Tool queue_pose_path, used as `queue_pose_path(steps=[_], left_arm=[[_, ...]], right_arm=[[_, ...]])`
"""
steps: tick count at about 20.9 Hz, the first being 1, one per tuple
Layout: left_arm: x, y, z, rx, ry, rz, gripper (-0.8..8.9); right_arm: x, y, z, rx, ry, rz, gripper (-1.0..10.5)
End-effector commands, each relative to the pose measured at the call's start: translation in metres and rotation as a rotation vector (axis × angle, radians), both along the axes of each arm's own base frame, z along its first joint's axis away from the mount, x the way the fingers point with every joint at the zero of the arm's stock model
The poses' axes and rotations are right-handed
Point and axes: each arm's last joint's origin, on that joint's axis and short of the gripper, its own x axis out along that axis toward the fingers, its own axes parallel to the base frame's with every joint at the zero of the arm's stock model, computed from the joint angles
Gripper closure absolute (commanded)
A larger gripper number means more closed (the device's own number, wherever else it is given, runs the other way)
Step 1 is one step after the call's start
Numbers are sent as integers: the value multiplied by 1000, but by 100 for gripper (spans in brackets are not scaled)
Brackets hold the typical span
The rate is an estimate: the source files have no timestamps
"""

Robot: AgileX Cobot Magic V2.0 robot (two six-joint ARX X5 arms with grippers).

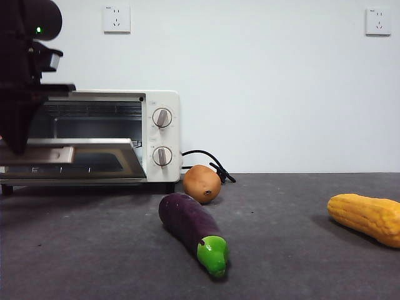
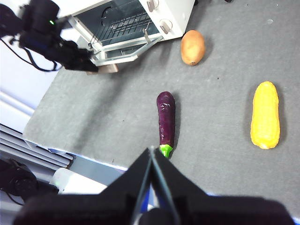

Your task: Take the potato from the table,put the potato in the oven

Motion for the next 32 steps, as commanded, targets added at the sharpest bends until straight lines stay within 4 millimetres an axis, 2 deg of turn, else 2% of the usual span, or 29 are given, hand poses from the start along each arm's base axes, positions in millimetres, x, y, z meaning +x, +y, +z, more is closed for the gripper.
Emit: queue_pose_path(steps=[1,8,14,18,21,25,30,32], left_arm=[[5,0,-15,14,-23,-6,819],[-6,1,-43,23,42,-7,819],[-10,1,-44,20,81,-54,819],[-16,-5,-38,-86,96,-130,819],[-26,-11,-16,-193,32,-197,819],[-58,-14,32,-242,-127,-263,818],[-125,0,95,-249,-378,-301,818],[-149,5,109,-251,-449,-311,818]], right_arm=[[-2,0,0,1,-10,3,946],[-1,0,1,-2,-14,4,946],[-1,0,0,-2,-12,5,946],[4,0,2,-18,-32,18,946],[14,3,9,68,-70,104,949],[44,8,25,282,-74,299,947],[86,10,41,348,-69,303,936],[98,15,51,329,-78,298,935]])
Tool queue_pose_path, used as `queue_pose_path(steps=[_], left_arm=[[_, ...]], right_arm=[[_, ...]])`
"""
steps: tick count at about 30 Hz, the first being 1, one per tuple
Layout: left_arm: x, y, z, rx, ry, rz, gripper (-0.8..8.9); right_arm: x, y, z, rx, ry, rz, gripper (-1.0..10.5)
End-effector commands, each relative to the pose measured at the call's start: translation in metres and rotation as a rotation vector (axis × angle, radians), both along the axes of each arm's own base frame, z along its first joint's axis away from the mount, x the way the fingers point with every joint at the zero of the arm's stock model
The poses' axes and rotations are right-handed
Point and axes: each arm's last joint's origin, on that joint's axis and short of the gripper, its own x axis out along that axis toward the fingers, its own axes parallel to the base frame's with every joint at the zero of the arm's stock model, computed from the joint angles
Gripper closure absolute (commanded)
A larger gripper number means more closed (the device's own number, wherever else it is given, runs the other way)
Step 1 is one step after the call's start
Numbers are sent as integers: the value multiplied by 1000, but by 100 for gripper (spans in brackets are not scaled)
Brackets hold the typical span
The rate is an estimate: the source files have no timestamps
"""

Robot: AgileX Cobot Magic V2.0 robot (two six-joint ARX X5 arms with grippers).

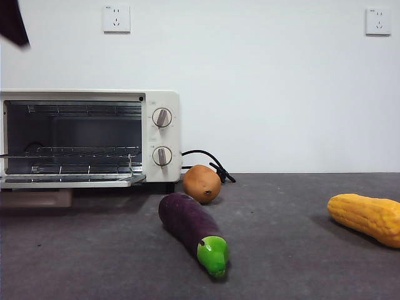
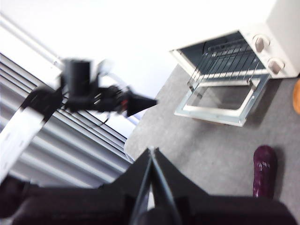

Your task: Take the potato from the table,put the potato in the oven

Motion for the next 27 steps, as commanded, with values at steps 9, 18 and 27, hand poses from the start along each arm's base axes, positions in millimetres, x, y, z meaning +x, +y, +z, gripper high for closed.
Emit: queue_pose_path(steps=[9,18,27], left_arm=[[-82,17,25,-14,-142,-15,818],[-128,27,22,-11,-125,-15,818],[-144,30,18,-5,-80,-18,818]], right_arm=[[51,56,40,-145,-36,48,935],[105,139,21,-484,17,70,935],[164,202,-24,-653,88,80,810]])
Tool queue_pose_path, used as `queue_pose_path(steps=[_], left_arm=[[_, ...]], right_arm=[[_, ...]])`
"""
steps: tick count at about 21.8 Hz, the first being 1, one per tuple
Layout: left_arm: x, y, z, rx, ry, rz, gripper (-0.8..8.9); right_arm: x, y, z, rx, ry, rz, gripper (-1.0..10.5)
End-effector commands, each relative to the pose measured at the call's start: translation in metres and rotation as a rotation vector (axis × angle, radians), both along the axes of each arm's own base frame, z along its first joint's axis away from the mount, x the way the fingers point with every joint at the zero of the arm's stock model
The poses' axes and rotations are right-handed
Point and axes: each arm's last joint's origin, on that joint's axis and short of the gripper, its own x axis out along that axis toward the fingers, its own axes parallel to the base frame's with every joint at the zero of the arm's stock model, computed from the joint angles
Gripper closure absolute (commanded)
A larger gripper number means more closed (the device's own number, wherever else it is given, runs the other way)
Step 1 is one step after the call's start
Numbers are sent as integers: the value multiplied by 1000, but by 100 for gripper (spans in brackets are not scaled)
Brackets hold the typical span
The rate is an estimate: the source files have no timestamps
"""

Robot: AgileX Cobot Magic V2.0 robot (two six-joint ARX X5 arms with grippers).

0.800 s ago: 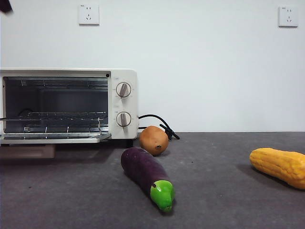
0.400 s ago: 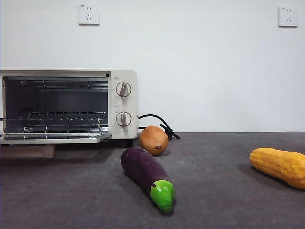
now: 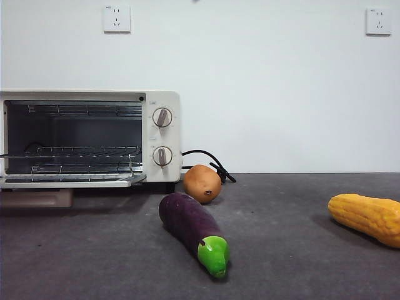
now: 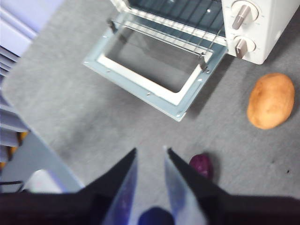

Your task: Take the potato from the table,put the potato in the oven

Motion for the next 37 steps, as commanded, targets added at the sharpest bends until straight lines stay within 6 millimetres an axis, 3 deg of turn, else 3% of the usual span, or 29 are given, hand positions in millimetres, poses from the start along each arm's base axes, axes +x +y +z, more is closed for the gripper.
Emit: queue_pose_path(steps=[1,3,4,7,10,12,17,22,32,33,37], left_arm=[[-1,0,-1,4,-7,-10,818],[-1,0,-1,1,-7,-13,818],[-1,0,-1,1,-7,-13,818],[-1,0,-1,1,-6,-13,818],[-1,0,-1,1,-6,-13,818],[-1,0,-1,1,-6,-13,818],[-1,0,-1,1,-6,-13,818],[-1,0,-1,1,-5,-19,818],[-1,-2,-1,2,-4,-46,818],[-1,-2,-1,2,-3,-46,818],[-1,-2,-1,2,-3,-45,818]], right_arm=[[20,16,-19,-60,11,-13,810],[37,28,-36,-118,23,-45,808],[45,33,-45,-154,25,-66,753],[63,45,-69,-241,10,-95,543],[80,54,-97,-331,-18,-144,174],[89,59,-114,-376,-31,-166,124],[111,63,-145,-391,-50,-199,124],[133,53,-166,-383,-45,-241,128],[146,55,-220,-434,53,-223,133],[146,55,-220,-433,57,-227,167],[147,55,-221,-419,74,-266,672]])
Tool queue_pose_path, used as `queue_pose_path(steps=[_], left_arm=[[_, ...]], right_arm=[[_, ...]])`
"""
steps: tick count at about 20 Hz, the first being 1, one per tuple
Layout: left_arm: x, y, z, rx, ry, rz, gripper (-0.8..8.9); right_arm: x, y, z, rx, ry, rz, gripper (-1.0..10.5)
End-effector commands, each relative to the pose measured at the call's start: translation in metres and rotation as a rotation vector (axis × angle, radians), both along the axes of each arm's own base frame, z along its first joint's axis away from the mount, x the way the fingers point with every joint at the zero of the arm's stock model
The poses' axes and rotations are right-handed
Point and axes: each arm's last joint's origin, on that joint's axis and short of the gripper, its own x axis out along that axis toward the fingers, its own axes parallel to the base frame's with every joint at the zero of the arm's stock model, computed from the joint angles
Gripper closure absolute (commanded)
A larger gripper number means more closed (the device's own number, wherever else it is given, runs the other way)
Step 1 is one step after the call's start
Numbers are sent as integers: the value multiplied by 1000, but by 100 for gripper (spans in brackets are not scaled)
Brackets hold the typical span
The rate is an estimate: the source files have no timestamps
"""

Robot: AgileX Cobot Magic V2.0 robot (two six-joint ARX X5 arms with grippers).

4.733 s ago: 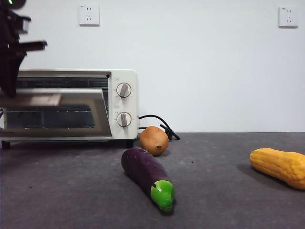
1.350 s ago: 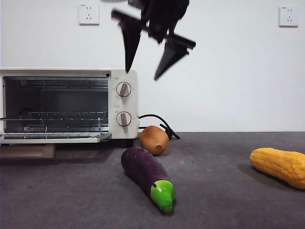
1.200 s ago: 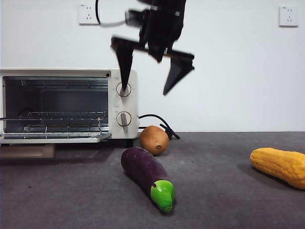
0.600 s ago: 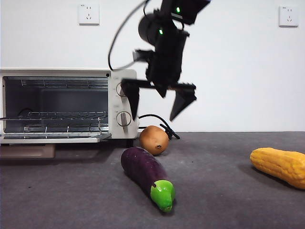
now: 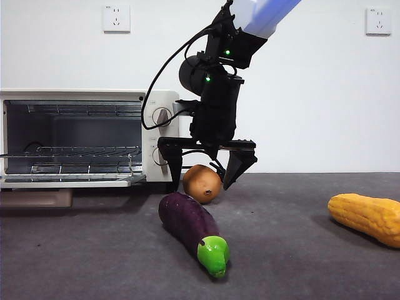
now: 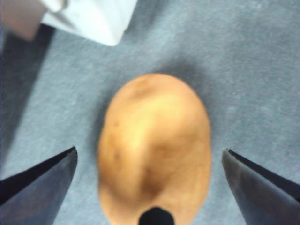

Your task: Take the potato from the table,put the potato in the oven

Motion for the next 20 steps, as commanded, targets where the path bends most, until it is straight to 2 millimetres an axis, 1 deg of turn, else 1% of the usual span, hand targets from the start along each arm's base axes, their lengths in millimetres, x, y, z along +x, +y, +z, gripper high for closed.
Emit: queue_pose_path(steps=[1,2,3,7,9,11,14,17,20], left_arm=[[1,0,-1,7,-2,-11,818],[1,0,-1,7,-2,-11,818],[1,0,-1,7,-2,-11,818],[1,0,-1,7,-2,-11,818],[1,0,-1,6,-2,-11,818],[1,0,-1,6,-2,-11,818],[1,0,-1,6,-2,-11,818],[1,0,-1,7,-3,-11,818],[1,0,-1,6,-2,-11,818]], right_arm=[[0,3,-8,10,21,-37,785],[0,3,-8,17,24,-46,858],[0,3,-8,19,24,-47,886],[-2,4,-7,53,60,-26,886],[-5,2,1,50,93,-24,885],[-8,0,20,34,139,-23,883],[-16,-4,63,3,192,-26,883],[-30,-4,104,12,210,-43,883],[-42,10,132,183,226,-9,883]])
